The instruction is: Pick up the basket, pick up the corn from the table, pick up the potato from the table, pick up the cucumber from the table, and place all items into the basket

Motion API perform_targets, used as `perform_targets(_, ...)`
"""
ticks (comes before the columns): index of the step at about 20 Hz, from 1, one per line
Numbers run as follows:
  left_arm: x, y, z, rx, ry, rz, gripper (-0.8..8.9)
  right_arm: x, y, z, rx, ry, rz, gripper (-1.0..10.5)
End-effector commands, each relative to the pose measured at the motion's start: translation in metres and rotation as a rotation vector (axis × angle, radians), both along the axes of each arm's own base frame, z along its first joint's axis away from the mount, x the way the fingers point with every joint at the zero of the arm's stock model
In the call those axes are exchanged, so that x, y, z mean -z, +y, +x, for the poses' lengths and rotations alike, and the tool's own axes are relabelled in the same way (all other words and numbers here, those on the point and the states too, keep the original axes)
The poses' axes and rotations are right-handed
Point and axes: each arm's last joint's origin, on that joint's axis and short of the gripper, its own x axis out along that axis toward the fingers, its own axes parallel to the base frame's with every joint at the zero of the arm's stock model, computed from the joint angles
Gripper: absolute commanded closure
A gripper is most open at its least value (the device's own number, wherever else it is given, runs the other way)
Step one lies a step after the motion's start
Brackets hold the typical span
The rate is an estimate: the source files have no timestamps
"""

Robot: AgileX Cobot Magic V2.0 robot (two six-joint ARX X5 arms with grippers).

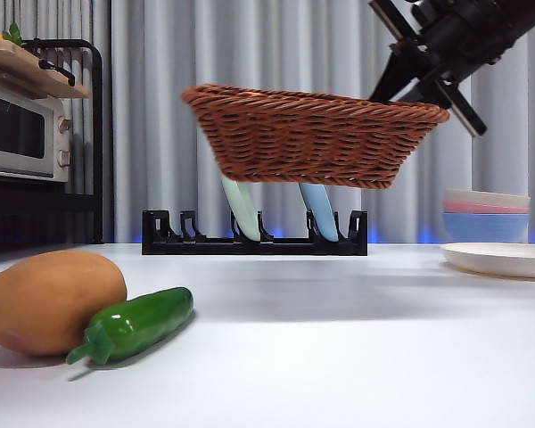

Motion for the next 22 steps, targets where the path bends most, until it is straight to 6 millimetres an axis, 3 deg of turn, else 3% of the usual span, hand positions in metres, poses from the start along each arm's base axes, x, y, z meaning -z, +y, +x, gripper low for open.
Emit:
perform_targets(1,0.040,-0.006,0.002,-0.092,0.033,-0.066,1.98,0.000,-0.010,0.005,0.029,-0.009,0.012,9.6)
perform_targets(4,0.078,-0.028,0.020,-0.063,0.037,-0.096,1.98,0.000,-0.017,0.006,0.047,-0.010,0.013,9.6)
perform_targets(9,0.116,-0.066,0.057,-0.020,0.122,0.021,1.98,0.000,-0.018,0.006,0.045,-0.014,0.010,9.6)
perform_targets(15,0.138,-0.063,0.099,-0.047,0.212,-0.060,1.98,0.000,-0.018,0.006,0.039,-0.015,0.012,9.6)
perform_targets(22,0.159,-0.055,0.113,-0.040,0.324,-0.016,1.98,0.000,-0.018,0.006,0.036,-0.023,0.005,9.6)
